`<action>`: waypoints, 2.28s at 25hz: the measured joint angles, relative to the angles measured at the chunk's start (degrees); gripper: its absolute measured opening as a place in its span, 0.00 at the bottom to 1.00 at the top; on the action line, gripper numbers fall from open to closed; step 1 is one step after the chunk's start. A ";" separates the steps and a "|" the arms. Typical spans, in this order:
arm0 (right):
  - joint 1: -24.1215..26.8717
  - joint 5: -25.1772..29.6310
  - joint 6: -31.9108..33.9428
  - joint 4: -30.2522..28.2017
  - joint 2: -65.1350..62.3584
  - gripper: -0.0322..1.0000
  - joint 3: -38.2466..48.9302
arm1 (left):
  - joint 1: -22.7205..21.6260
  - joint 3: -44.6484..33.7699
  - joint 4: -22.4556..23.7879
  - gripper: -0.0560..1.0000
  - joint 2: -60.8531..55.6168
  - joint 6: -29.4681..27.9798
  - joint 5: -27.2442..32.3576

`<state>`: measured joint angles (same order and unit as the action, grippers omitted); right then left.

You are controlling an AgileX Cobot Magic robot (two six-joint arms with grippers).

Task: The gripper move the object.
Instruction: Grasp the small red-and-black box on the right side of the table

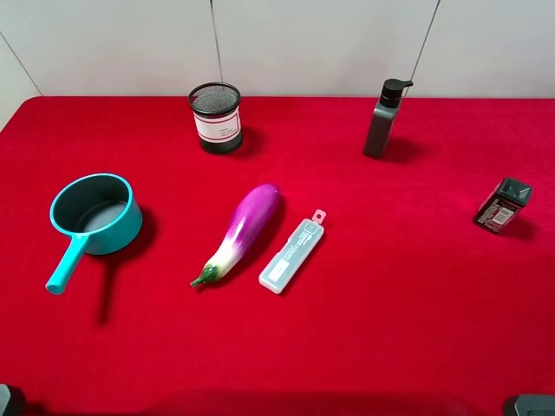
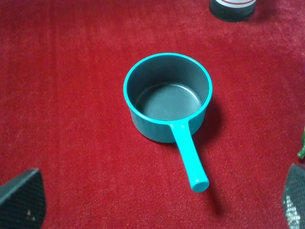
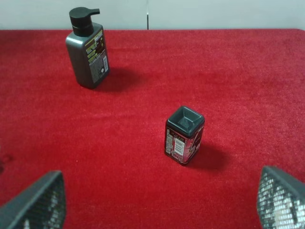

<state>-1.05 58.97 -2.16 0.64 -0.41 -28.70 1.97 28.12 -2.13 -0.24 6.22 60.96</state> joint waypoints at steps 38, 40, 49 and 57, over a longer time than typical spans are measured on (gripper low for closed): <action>0.00 -5.16 9.67 -1.44 25.37 0.62 -9.44 | 0.00 0.00 0.00 0.98 0.00 0.00 0.00; 0.00 -5.34 11.43 -1.57 30.33 0.62 -11.90 | 0.00 0.00 0.00 0.98 0.00 0.00 0.00; 0.00 -3.22 17.97 -1.88 53.99 0.62 -25.49 | 0.00 0.00 0.00 0.98 0.00 0.00 0.00; 0.00 -0.01 25.03 -5.51 70.73 0.67 -34.50 | 0.00 0.00 0.00 0.98 0.00 0.00 0.00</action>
<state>-1.05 58.96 22.87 -4.87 70.32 -63.20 1.97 28.12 -2.13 -0.24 6.22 60.96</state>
